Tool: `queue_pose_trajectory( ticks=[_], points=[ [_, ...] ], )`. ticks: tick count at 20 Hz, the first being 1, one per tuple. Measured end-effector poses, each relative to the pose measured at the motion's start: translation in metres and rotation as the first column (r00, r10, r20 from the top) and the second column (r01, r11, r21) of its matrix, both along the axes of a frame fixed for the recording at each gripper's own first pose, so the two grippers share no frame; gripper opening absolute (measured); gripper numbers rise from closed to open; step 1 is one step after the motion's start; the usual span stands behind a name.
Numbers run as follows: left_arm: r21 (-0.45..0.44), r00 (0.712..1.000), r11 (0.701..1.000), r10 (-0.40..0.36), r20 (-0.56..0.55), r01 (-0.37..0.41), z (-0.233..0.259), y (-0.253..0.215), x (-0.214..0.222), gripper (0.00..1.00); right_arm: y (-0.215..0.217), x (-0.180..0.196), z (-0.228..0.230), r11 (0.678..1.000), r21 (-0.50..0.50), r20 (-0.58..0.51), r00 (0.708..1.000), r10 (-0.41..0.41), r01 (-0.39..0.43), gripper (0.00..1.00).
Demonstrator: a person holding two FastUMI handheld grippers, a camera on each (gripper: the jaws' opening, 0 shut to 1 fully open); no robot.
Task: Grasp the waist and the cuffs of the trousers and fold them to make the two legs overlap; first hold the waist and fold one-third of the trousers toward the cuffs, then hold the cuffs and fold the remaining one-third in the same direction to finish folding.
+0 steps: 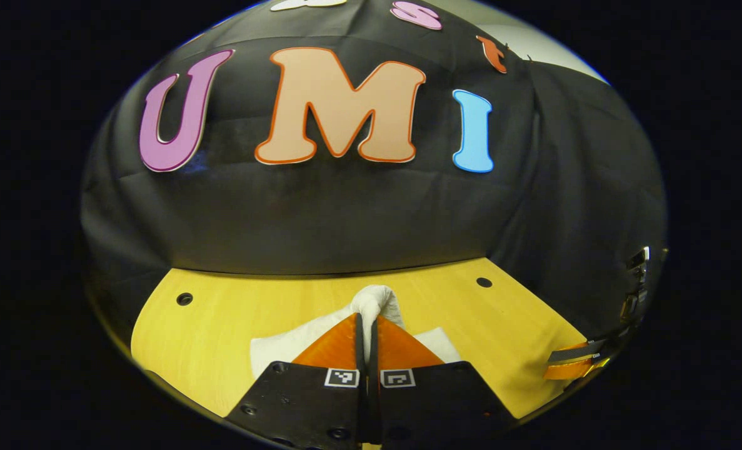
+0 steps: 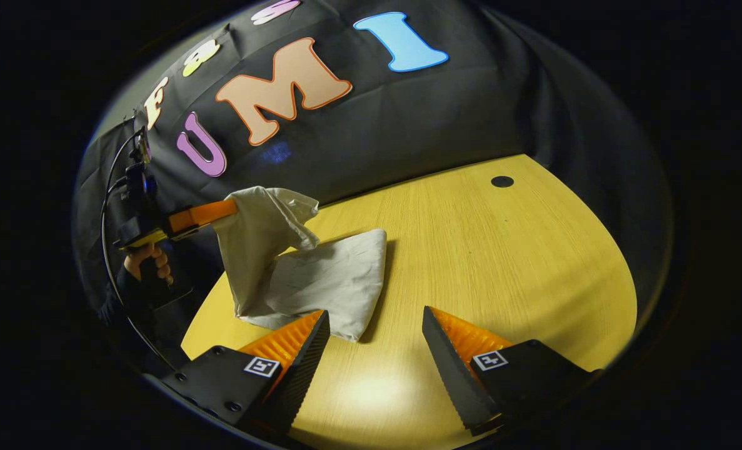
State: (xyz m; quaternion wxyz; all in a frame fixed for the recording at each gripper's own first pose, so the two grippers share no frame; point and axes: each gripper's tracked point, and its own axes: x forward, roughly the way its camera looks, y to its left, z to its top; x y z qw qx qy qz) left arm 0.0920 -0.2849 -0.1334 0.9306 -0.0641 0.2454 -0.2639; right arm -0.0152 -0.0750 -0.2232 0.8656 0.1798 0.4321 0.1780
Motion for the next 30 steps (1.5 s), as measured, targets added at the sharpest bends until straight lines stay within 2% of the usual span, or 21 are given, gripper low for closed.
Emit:
queue_pose_trajectory(
  ticks=[4, 8, 13, 18, 20, 24, 27, 30],
  points=[
    [-0.012, 0.999, 0.999, -0.046, -0.027, 0.045, -0.01, -0.037, -0.012, 0.0, -0.014, -0.003, -0.001, 1.0, -0.002, -0.004, 1.0, -0.007, 0.007, 0.96],
    [-0.011, 0.993, 0.996, -0.087, -0.083, 0.086, -0.039, -0.068, -0.035, 0.0, -0.023, -0.004, -0.002, 1.0, -0.001, -0.007, 1.0, -0.008, 0.008, 0.96],
    [-0.013, 0.979, 0.993, -0.121, -0.163, 0.12, -0.081, -0.085, -0.071, 0.0, -0.027, -0.006, -0.005, 1.0, 0.004, -0.014, 1.0, -0.003, 0.003, 0.96],
    [-0.01, 0.975, 0.989, -0.149, -0.163, 0.149, -0.106, -0.09, -0.099, 0.01, -0.016, -0.005, -0.006, 1.0, 0.019, -0.014, 1.0, 0.018, -0.018, 0.96],
    [-0.026, 0.976, 0.988, -0.158, -0.152, 0.156, -0.105, -0.091, -0.107, 0.12, -0.011, -0.006, -0.002, 0.999, 0.018, -0.004, 1.0, 0.028, -0.028, 0.96],
    [-0.026, 0.991, 0.994, -0.11, -0.077, 0.109, -0.077, -0.068, -0.103, 0.99, 0.005, -0.004, 0.015, 0.999, -0.014, 0.067, 0.997, 0.03, -0.029, 0.96],
    [-0.014, 0.999, 0.999, -0.048, 0.018, 0.048, -0.045, -0.023, -0.098, 0.96, 0.025, -0.004, 0.038, 0.997, -0.07, 0.161, 0.987, 0.028, -0.017, 0.96],
    [0.016, 0.997, 1.0, 0.002, 0.077, -0.004, -0.022, 0.031, -0.099, 0.95, 0.06, -0.008, 0.069, 0.997, -0.08, 0.249, 0.968, 0.028, -0.009, 0.96]
  ],
)
